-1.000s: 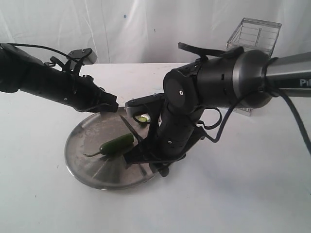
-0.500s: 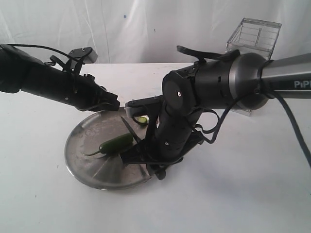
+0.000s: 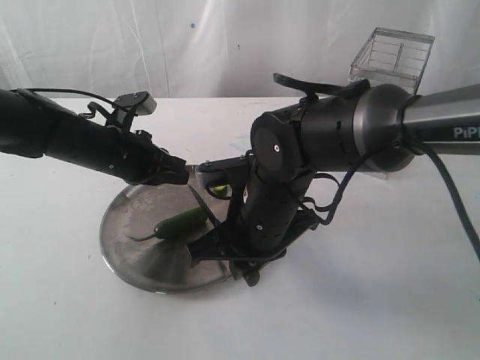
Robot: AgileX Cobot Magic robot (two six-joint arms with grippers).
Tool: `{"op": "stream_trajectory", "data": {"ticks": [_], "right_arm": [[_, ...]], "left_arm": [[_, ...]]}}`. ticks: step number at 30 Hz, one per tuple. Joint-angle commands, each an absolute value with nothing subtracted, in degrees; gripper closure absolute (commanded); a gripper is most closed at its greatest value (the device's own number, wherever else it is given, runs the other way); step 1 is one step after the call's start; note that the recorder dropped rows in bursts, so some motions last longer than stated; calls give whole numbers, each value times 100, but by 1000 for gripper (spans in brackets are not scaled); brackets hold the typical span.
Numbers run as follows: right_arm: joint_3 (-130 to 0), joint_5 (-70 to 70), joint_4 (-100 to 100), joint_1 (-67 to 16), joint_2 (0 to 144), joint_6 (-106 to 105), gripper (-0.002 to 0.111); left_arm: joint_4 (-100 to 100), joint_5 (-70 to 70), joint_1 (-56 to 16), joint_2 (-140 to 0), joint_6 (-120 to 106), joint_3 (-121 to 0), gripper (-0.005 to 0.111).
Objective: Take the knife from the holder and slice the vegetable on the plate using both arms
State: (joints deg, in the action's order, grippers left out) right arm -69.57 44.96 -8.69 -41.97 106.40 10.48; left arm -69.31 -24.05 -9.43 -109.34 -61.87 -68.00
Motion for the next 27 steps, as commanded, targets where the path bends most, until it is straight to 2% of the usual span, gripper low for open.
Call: {"op": "stream_trajectory", "data": {"ticks": [1, 7, 27], "right_arm": [[-6881, 4468, -862, -4221, 10638, 1062, 108], [-6857, 4388, -862, -4221, 10638, 1062, 108], [-6857, 4342, -904, -4221, 10638, 1062, 108]], "left_arm": [[-7448, -2579, -939, -10905, -6458, -6813, 107], [-8358, -3036, -939, -10939, -7316, -6813, 107], [-8791, -3002, -939, -11449, -7956, -6813, 107]]}}
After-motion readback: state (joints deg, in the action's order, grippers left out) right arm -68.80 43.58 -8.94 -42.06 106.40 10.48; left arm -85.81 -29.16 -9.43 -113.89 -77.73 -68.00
